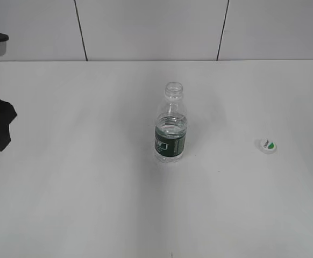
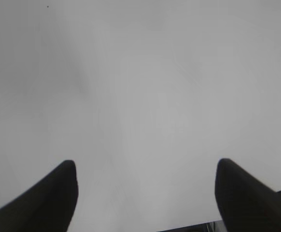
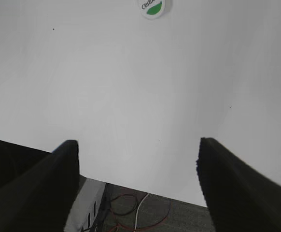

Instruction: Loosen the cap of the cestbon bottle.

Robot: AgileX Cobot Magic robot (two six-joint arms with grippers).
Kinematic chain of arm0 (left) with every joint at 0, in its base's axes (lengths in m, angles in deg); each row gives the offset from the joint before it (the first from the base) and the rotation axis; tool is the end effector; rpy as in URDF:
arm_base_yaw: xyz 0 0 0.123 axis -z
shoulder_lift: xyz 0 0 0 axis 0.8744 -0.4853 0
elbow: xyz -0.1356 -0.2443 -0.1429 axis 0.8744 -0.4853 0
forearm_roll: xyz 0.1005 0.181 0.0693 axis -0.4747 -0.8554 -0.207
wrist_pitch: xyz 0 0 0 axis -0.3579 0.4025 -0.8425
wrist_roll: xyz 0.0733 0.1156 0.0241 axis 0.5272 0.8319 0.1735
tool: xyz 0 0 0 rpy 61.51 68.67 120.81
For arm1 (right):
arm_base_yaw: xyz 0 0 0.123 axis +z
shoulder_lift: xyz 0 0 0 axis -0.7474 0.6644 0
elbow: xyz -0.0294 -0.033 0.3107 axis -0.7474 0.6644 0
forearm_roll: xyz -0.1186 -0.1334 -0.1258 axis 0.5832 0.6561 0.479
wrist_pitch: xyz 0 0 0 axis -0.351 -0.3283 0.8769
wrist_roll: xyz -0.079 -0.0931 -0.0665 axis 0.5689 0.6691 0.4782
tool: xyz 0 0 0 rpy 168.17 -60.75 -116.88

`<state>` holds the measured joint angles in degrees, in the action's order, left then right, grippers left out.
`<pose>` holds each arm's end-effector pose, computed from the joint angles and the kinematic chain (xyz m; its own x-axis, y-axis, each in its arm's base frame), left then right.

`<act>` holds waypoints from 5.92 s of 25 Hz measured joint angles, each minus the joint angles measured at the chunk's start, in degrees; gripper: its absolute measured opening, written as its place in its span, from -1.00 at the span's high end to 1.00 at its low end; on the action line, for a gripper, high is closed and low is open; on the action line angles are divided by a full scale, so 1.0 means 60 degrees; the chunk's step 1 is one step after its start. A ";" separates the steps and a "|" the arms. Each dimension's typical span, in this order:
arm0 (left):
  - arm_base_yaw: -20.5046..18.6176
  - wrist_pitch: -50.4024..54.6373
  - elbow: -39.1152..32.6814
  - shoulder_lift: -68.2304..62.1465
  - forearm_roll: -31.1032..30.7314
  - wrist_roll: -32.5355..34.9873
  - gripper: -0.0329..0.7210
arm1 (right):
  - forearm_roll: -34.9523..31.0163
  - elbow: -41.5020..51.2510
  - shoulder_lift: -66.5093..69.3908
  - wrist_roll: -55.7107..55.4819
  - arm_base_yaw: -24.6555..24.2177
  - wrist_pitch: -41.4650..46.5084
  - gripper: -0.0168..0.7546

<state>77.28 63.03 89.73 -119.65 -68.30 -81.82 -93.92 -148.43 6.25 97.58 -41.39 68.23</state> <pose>0.2368 -0.0489 0.2563 -0.9580 0.2702 -0.0961 0.2558 0.9566 0.1398 0.2322 0.0432 0.2911 -0.9027 -0.3693 -0.2206 -0.3882 0.9204 0.0477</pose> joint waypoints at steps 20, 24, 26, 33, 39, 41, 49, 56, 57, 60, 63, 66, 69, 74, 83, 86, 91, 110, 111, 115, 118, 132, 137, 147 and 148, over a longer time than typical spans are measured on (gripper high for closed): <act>0.0000 -0.0427 -0.4057 0.4025 0.0471 0.0130 -0.49 | -0.0029 0.0000 -0.2990 -0.0007 0.0000 0.0075 -0.55; 0.0000 -0.0828 -0.4662 0.5193 0.0471 0.0130 -0.49 | -0.0029 0.0000 -0.3434 -0.0011 0.0000 0.0075 -0.55; 0.0000 -0.1099 -0.4904 0.5755 0.0471 0.0130 -0.49 | -0.0039 0.0009 -0.3632 -0.0011 0.0000 0.0083 -0.55; 0.0000 -0.1572 -0.5149 0.7894 0.0489 0.0130 -0.49 | -0.0122 0.0029 -0.4208 -0.0018 0.0000 0.0092 -0.55; 0.0000 -0.1127 -0.5341 0.9245 0.0507 0.0130 -0.49 | -0.0147 0.0625 -0.4840 -0.0022 0.0000 0.0101 -0.55; 0.0000 -0.1060 -0.5361 0.9621 0.0507 0.0130 -0.49 | -0.0150 0.0941 -0.5073 -0.0022 0.0000 0.0101 -0.55; 0.0000 -0.0976 -0.5380 1.1286 0.0548 0.0130 -0.49 | -0.0150 0.2303 -0.6454 -0.0022 0.0000 0.0121 -0.55; 0.0000 -0.0949 -0.5380 1.2454 0.0552 0.0130 -0.49 | -0.0150 0.3466 -0.7116 -0.0022 0.0000 0.0121 -0.55; 0.0000 -0.0949 -0.5380 1.2543 0.0560 0.0130 -0.49 | -0.0150 0.3680 -0.7177 -0.0029 0.0000 0.0121 -0.55; 0.0000 -0.0930 -0.5380 1.2609 0.0563 0.0130 -0.49 | -0.0150 0.4259 -0.7354 -0.0203 0.0000 0.0121 -0.55; 0.0000 -0.0931 -0.5380 1.2609 0.0571 0.0130 -0.49 | -0.0150 0.4771 -0.7512 -0.0279 0.0000 0.0121 -0.55; 0.0000 -0.0931 -0.5380 1.2609 0.0571 0.0130 -0.49 | -0.0150 0.5166 -0.7620 -0.0297 0.0000 0.0121 -0.55; 0.0000 -0.0931 -0.5380 1.2609 0.0582 0.0130 -0.49 | -0.0150 0.5541 -0.7785 -0.0417 0.0000 0.0121 -0.55; 0.0000 -0.0931 -0.5380 1.2613 0.0625 0.0130 -0.49 | -0.0158 0.5761 -0.8307 -0.0590 0.0000 0.0104 -0.55; 0.0000 -0.0922 -0.5430 1.3345 0.0702 0.0130 -0.49 | 0.0194 0.5761 -1.0225 -0.1440 0.0000 0.0090 -0.55; 0.0000 -0.0913 -0.5446 1.3823 0.0711 0.0130 -0.49 | 0.0582 0.5823 -1.0977 -0.1646 0.0000 -0.0229 -0.55; 0.0000 -0.0903 -0.5451 1.4315 0.0720 0.0130 -0.49 | 0.1077 0.6144 -1.1900 -0.2311 0.0000 -0.0905 -0.55; 0.0000 -0.0913 -0.5458 1.4315 0.0739 0.0130 -0.49 | 0.1077 0.6223 -1.3584 -0.2392 0.0000 -0.1086 -0.53; 0.0000 -0.0913 -0.5458 1.4315 0.0739 0.0130 -0.49 | 0.1077 0.6223 -1.3584 -0.2392 0.0000 -0.1086 -0.53; -0.0317 -0.0913 -0.5458 1.4315 0.0739 0.0130 -0.49 | 0.1077 0.6223 -1.3584 -0.2392 0.0000 -0.1090 -0.53; -0.0965 -0.0913 -0.5458 1.4315 0.0739 0.0130 -0.49 | 0.1077 0.6223 -1.3584 -0.2392 0.0000 -0.1090 -0.53; -0.2925 -0.0913 -0.5458 1.4315 0.0739 0.0130 -0.49 | 0.1077 0.6223 -1.3584 -0.2402 0.0000 -0.1097 -0.52; -0.2925 -0.0913 -0.5458 1.4315 0.0739 0.0130 -0.49 | 0.1077 0.6223 -1.3584 -0.2402 0.0000 -0.1097 -0.52; -0.2925 -0.0913 -0.5458 1.4315 0.0739 0.0130 -0.49 | 0.1077 0.6223 -1.3584 -0.2412 0.0000 -0.1097 -0.52; -0.2925 -0.0913 -0.5458 1.4315 0.0739 0.0130 -0.49 | 0.1077 0.6223 -1.3584 -0.2412 0.0000 -0.1097 -0.52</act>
<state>59.73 57.55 56.98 -33.76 -63.87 -81.04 -87.46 -111.09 -75.26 83.11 -41.39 61.64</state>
